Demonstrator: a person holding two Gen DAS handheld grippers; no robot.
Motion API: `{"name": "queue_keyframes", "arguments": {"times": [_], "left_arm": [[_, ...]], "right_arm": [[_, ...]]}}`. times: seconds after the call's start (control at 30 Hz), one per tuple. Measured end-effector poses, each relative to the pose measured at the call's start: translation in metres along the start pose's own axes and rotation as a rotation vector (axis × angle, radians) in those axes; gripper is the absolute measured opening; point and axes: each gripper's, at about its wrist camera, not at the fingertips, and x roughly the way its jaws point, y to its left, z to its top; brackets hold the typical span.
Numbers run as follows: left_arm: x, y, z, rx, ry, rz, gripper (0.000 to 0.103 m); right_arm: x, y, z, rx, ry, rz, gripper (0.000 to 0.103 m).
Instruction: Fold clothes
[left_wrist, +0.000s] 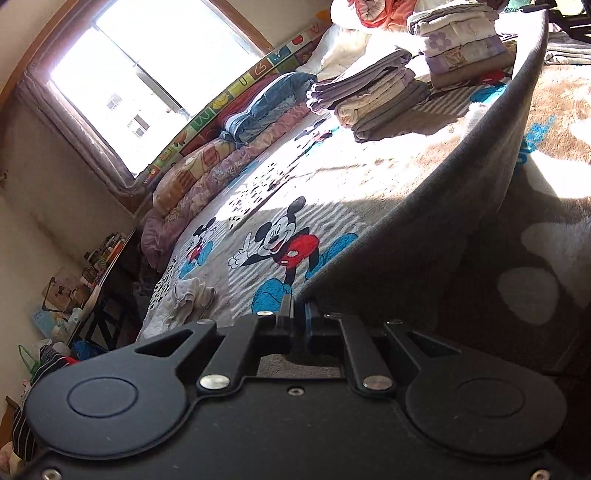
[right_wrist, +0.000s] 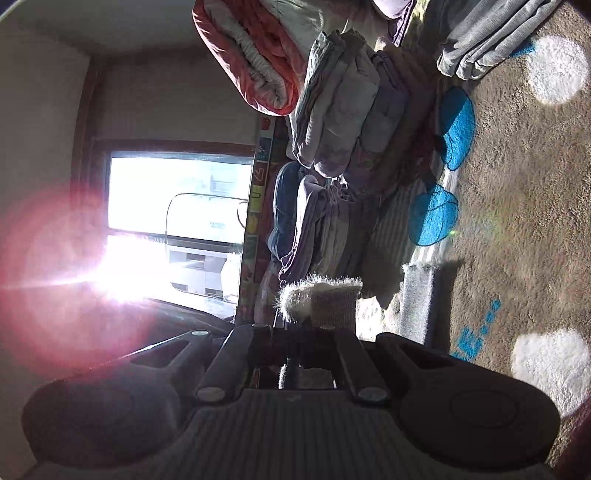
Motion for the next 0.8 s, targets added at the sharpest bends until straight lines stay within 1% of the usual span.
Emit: {"name": "queue_keyframes", "arguments": {"times": [0.27, 0.4, 0.67, 0.8], "left_arm": [[0.084, 0.012, 0.019, -0.019, 0.048, 0.004, 0.004], [0.128, 0.016, 0.023, -0.009, 0.087, -0.021, 0.004], [0.196, 0.025, 0.030, -0.018, 0.142, -0.063, 0.004], [0.225, 0.028, 0.034, -0.033, 0.167, -0.092, 0.004]], "right_arm": [[0.083, -0.015, 0.012, -0.020, 0.033, -0.099, 0.007], [0.124, -0.024, 0.014, -0.029, 0.060, -0.143, 0.007], [0.181, -0.046, 0.024, -0.006, 0.085, -0.227, 0.007], [0.200, -0.055, 0.026, -0.002, 0.095, -0.269, 0.007]]}}
